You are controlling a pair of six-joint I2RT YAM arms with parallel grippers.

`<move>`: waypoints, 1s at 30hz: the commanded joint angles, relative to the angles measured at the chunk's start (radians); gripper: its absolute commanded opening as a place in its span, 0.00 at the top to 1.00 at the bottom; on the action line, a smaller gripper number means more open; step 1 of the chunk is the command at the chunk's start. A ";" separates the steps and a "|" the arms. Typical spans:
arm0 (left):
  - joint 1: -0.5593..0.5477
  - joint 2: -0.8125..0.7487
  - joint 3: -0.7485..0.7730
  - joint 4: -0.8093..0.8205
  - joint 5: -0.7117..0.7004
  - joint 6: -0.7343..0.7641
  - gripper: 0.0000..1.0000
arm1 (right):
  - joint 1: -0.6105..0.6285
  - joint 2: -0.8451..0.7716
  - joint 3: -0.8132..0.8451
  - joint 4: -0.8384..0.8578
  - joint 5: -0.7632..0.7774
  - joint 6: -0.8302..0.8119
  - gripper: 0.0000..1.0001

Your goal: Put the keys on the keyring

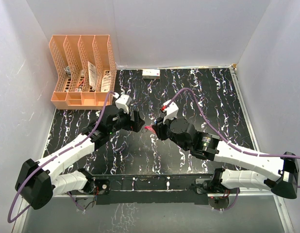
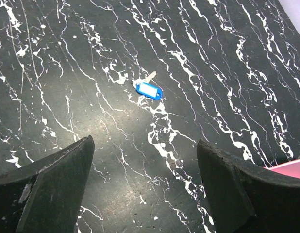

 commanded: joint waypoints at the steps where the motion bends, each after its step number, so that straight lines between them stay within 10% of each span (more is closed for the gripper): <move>1: -0.004 -0.027 0.016 -0.018 -0.038 0.007 0.16 | -0.002 -0.020 0.031 0.036 0.030 -0.016 0.78; 30: -0.004 -0.226 -0.027 0.092 -0.135 -0.067 0.11 | -0.002 0.022 0.032 0.051 0.030 -0.033 0.77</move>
